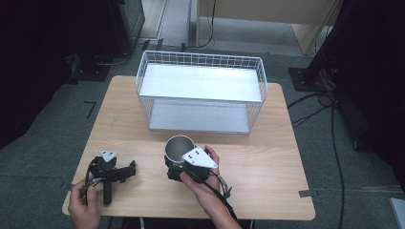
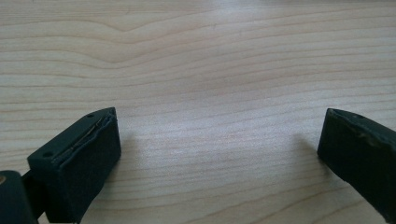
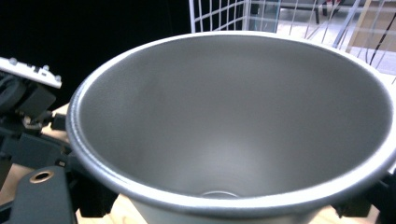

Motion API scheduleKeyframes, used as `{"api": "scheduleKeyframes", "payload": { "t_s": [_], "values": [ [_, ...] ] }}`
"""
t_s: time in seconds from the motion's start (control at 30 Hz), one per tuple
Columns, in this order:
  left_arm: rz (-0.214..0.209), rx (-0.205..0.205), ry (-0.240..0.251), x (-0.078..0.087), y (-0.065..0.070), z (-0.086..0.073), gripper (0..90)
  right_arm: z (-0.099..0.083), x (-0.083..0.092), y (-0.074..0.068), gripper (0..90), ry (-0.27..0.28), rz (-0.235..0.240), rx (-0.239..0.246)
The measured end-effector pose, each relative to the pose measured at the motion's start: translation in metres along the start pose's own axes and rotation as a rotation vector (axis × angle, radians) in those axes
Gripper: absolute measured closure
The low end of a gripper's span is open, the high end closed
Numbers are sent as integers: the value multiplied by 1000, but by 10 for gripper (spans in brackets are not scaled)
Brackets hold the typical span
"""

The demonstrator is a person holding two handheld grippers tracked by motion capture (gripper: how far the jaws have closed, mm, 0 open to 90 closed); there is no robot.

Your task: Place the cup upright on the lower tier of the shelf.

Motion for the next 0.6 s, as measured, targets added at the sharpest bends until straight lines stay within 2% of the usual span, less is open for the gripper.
{"api": "scheduleKeyframes", "payload": {
  "t_s": [0.3,0.37,0.6],
  "values": [
    [0,-2,0,0,0,0,0,29,5,13,147,32,-31,4],
    [0,-2,-2,0,0,0,0,42,8,18,147,51,-42,4],
    [1,-2,-1,0,0,0,0,67,14,30,148,96,-69,6]
  ]
}}
Point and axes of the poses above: each handheld gripper's, and its own axes: x roughly backward along the jaws, z roughly out of its top, y roughly to its right, the point moved 5 cm from there along -x, roughly forward along the jaws, and after that the axes turned 2 degrees about -y, right-handed, at the moved point
